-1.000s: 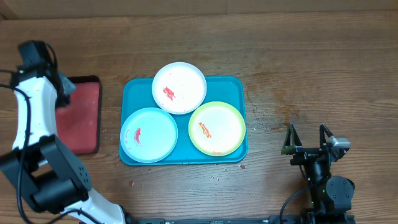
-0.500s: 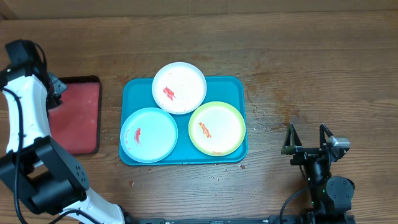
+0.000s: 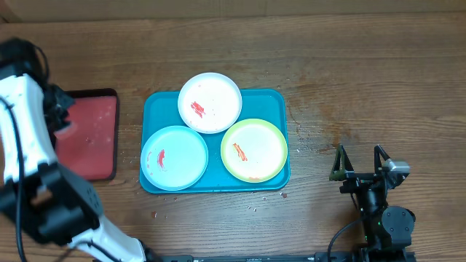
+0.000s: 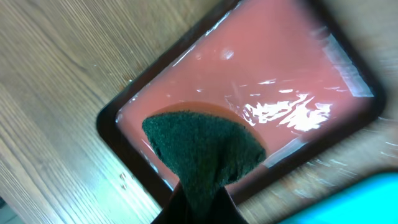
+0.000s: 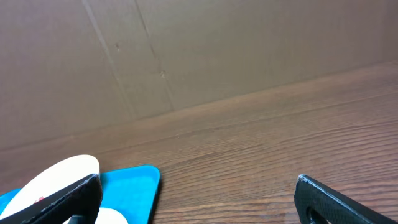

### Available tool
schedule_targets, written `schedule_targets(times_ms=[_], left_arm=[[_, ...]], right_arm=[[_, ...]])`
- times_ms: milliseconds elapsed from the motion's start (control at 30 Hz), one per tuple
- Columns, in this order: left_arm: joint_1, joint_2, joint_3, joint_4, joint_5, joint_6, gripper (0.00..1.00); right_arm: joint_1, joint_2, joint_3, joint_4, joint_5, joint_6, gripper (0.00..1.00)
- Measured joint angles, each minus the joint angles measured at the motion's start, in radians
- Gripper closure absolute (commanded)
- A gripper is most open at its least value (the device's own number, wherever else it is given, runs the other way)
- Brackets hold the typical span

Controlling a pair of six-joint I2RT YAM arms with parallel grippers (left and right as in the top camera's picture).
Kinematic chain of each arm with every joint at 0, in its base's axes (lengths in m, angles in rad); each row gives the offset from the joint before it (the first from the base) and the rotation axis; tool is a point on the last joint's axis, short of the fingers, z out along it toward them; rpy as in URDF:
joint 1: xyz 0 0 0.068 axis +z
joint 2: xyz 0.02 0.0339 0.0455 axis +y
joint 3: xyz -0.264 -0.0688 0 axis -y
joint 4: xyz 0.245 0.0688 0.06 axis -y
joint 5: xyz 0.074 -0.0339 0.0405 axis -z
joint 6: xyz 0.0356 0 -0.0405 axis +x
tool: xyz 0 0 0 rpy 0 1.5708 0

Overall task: Clean dirty plates on tray and stack at the side
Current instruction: 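Carry the sponge over the light-blue plate with the left gripper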

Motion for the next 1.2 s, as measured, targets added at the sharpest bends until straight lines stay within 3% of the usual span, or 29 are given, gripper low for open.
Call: schedule_targets(times_ms=[167, 300, 533, 667, 800, 933, 1133, 1200], left_arm=[[-0.031, -0.163, -0.002, -0.080, 0.051, -0.008, 0.96], [-0.106, -0.193, -0.111, -0.064, 0.152, 0.033, 0.96], [-0.288, -0.155, -0.541, 0.222, 0.418, 0.205, 0.96], [-0.392, -0.151, -0.684, 0.379, 0.467, 0.249, 0.96], [-0.499, -0.151, -0.735, 0.478, 0.475, 0.260, 0.96], [-0.599, -0.151, -0.745, 0.526, 0.412, 0.196, 0.96], [-0.675, -0.147, -0.771, 0.502, 0.306, 0.108, 0.95], [-0.676, -0.144, -0.779, 0.483, 0.262, 0.072, 0.80]], right_arm=[[0.000, 0.000, 0.000, 0.000, 0.000, 0.000, 0.00], [0.000, 0.000, 0.000, 0.000, 0.000, 0.000, 0.00], [0.000, 0.000, 0.000, 0.000, 0.000, 0.000, 0.00], [0.000, 0.000, 0.000, 0.000, 0.000, 0.000, 0.00], [0.000, 0.000, 0.000, 0.000, 0.000, 0.000, 0.00], [0.000, 0.000, 0.000, 0.000, 0.000, 0.000, 0.00], [0.000, 0.000, 0.000, 0.000, 0.000, 0.000, 0.00], [0.000, 0.000, 0.000, 0.000, 0.000, 0.000, 0.00]])
